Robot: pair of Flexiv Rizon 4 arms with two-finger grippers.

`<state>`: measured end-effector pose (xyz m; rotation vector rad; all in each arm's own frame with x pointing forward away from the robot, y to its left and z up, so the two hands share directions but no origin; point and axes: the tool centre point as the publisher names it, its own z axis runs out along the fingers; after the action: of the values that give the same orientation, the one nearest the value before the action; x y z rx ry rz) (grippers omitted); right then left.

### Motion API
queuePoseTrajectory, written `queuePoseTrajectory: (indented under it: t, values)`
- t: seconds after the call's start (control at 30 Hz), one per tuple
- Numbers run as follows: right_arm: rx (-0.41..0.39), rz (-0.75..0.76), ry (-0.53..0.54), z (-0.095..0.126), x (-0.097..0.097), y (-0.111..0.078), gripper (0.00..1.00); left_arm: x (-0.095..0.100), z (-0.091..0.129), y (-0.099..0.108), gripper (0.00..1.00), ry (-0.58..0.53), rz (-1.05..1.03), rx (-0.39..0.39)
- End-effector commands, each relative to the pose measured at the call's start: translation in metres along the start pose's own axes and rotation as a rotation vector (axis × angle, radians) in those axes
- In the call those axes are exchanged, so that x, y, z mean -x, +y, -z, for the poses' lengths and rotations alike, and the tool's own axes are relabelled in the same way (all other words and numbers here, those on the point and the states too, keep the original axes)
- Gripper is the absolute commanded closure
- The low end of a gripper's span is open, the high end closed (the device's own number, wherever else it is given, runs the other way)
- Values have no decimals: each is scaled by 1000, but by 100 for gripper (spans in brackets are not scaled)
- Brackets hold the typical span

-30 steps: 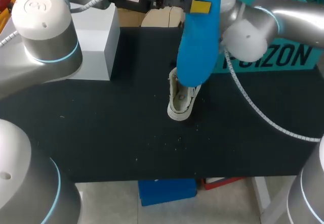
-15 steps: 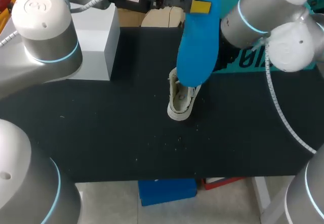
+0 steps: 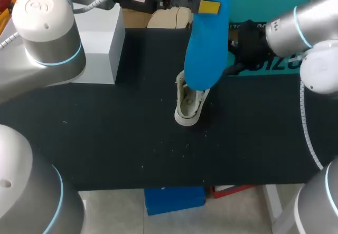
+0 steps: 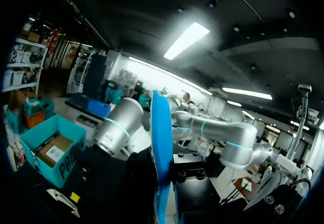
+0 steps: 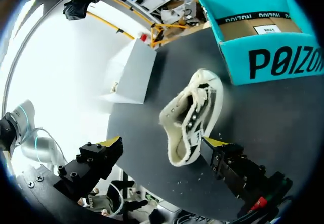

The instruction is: Take the shoe out of the shoebox, open the shoe tongue, remove and reinsert the insole, then place the shoe into the shoebox

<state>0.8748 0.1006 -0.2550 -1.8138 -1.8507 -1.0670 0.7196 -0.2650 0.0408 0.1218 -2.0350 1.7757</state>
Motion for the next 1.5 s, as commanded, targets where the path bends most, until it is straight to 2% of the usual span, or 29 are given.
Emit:
queuePoseTrajectory:
  t: [0.03, 0.1, 0.3, 0.7, 0.97, 1.0, 1.1, 1.13, 1.3, 1.5]
  values:
    - [32, -15, 240, 12, 3, -10, 0, 0, -1, 1, 100, -2, 0, 1]
    - [31, -49, 302, 13, 0, -9, 0, 0, -1, 1, 100, -2, 0, 1]
    - [25, -80, 394, 17, -5, -9, 0, 0, -1, 1, 100, -2, 0, 1]
    - [3, -125, 486, 27, -17, -13, 0, 0, -1, 1, 100, -2, 0, 1]
    - [-14, -95, 431, 29, -27, -17, 0, 0, -1, 1, 100, -2, 0, 1]
    - [-14, -95, 431, 29, -27, -17, 0, -1, -1, 2, 100, -7, -79, 14]
    - [-14, -95, 431, 29, -27, -17, 0, -8, -10, 13, 100, -90, -288, 108]
    - [-14, -95, 431, 29, -27, -17, 0, -10, -13, 18, 100, -121, -334, 115]
    - [-14, -95, 431, 29, -27, -17, 0, -13, -29, 51, 100, -198, -398, 95]
    - [-14, -95, 431, 29, -27, -17, 0, -13, -29, 51, 100, -198, -398, 95]
